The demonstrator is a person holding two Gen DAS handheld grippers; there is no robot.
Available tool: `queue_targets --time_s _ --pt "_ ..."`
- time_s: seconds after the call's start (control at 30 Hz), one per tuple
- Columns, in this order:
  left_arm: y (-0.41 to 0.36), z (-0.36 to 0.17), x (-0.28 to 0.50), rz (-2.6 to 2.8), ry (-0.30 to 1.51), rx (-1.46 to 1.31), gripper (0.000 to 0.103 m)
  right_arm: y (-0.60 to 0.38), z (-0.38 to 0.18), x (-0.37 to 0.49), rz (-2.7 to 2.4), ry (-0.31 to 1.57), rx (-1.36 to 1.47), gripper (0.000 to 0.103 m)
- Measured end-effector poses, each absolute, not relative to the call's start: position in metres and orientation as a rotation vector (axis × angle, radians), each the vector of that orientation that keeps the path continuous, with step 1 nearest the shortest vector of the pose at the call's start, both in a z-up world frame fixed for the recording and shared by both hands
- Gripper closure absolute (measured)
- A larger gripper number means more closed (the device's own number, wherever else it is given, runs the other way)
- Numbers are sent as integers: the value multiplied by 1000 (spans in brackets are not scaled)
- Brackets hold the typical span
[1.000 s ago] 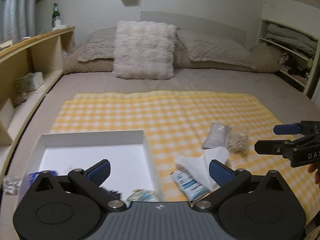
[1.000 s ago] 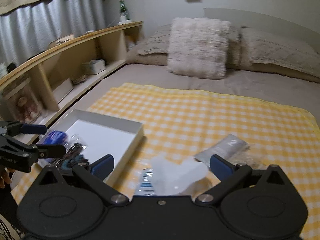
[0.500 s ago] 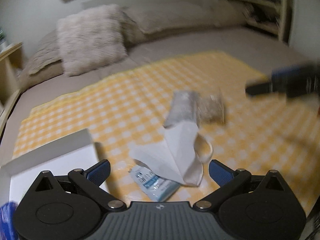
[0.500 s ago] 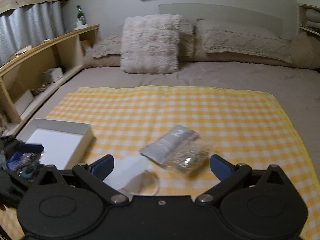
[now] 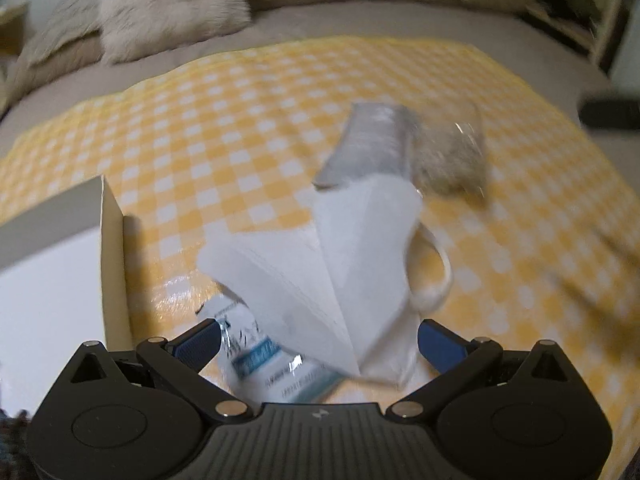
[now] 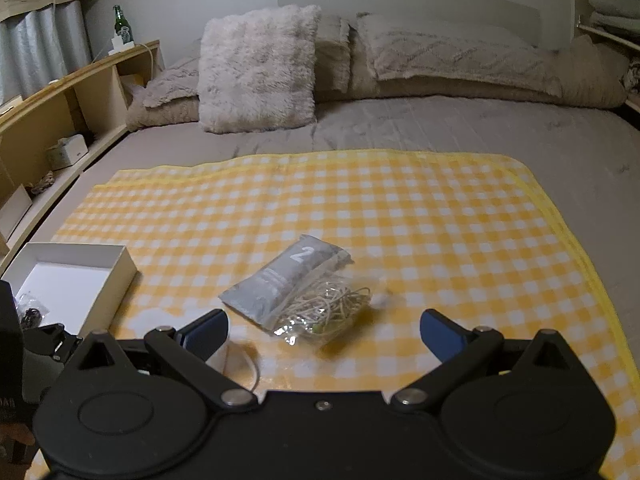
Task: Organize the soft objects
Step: 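Grasp the white face mask with the left tool while the right tool grasps the clear bag of white cords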
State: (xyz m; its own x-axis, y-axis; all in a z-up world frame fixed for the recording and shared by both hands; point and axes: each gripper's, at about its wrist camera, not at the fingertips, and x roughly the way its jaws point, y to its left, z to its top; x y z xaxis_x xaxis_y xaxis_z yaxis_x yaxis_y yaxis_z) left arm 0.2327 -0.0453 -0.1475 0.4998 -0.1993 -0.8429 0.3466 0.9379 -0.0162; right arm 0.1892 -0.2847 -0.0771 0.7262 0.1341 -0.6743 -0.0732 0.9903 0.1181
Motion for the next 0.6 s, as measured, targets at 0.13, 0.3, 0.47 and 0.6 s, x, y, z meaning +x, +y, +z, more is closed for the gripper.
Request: queue_targets --time_s 0.13,0.3,0.47,0.6 --pt "-33 -145 251 -317 940 9 5 -288 -86 204 125 774 107 0" --pt "-24 -144 270 -298 944 -103 28 -297 -99 224 83 802 162 0" --pt "-22 -150 279 -290 992 -138 33 -312 -120 249 -19 868 332 0" --pt "-24 -148 276 -328 1025 -133 7 -314 -134 263 -73 910 418 0"
